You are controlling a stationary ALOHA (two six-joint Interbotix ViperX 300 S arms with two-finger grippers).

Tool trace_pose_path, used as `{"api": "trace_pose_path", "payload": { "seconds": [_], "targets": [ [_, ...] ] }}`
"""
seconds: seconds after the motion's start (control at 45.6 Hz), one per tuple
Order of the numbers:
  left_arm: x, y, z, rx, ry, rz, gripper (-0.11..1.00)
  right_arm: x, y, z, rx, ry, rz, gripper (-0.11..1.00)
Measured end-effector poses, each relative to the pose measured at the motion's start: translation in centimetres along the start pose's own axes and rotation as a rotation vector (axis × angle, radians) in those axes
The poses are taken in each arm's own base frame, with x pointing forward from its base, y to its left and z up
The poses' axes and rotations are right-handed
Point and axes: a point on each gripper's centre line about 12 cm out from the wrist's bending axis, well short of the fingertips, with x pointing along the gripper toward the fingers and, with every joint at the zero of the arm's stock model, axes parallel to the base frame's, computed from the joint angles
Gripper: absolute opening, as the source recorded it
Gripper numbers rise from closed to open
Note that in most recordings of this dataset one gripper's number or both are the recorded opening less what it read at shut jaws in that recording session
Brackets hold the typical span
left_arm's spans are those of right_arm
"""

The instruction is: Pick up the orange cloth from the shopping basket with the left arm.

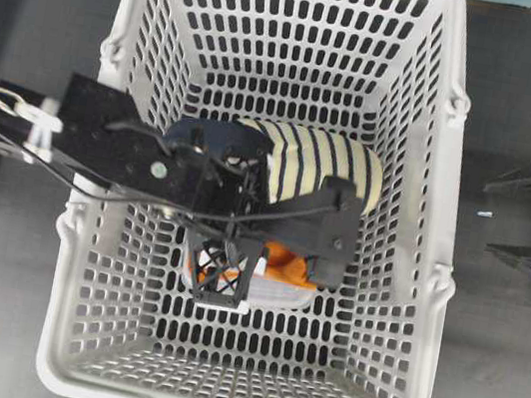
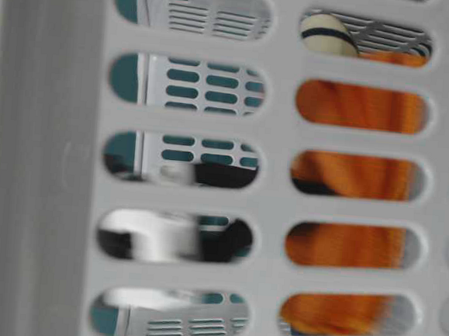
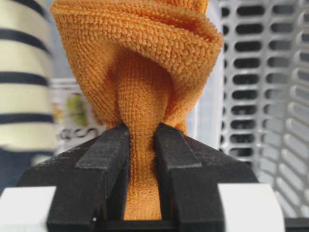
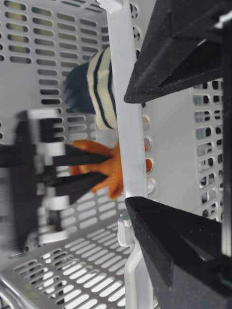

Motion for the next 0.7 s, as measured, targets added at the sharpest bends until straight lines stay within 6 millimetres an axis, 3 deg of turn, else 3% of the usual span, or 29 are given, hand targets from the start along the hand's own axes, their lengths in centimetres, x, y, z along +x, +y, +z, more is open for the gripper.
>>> {"api": "trace_pose_path", "payload": {
  "seconds": [0.439,0.57,0.702],
  "targets": [
    [-14.6,-0.2,5.9,-0.014,-0.026,0.004,0.13,-0.1,0.0,0.0,0.0,-0.003,0.0,0.75],
    [-16.5,-0.2,6.1,-0.017,-0.023,0.003,0.13,-0.1,0.0,0.0,0.003,-0.005,0.001,0.75],
    [-16.2,-0.1,6.2,-0.015,-0.013,0.006,0.13,-0.2,0.0,0.1,0.003,-0.009,0.001,0.75]
  ]
}}
